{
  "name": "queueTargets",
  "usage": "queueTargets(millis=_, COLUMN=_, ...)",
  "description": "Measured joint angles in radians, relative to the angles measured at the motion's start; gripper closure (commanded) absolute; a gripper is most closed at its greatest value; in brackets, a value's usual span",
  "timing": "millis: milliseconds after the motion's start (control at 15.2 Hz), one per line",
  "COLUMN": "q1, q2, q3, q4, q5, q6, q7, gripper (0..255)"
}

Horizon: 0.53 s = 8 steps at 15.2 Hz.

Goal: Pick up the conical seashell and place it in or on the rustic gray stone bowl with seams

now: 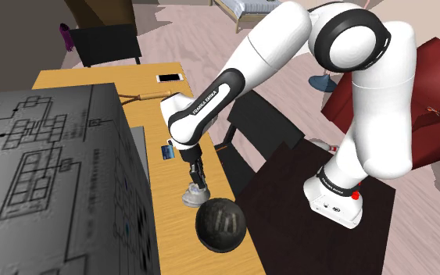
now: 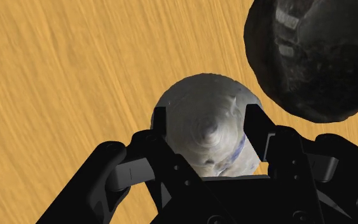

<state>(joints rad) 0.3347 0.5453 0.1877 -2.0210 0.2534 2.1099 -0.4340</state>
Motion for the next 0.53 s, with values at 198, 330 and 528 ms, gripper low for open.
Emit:
queueTargets(millis=198, q1=0.000, q2=0.000, q3=0.000, q4=0.001, q5=0.000, q6=0.000, q7=0.000, gripper=255)
queueTargets(millis=330, q1=0.000, q2=0.000, q3=0.000, q4=0.000, q5=0.000, q6=0.000, q7=0.000, gripper=255)
queueTargets(millis=528, q1=-0.002, q2=-0.021, q3=0.001, q4=-0.004, q5=0.000, q6=-0.018, q7=0.003, gripper=255)
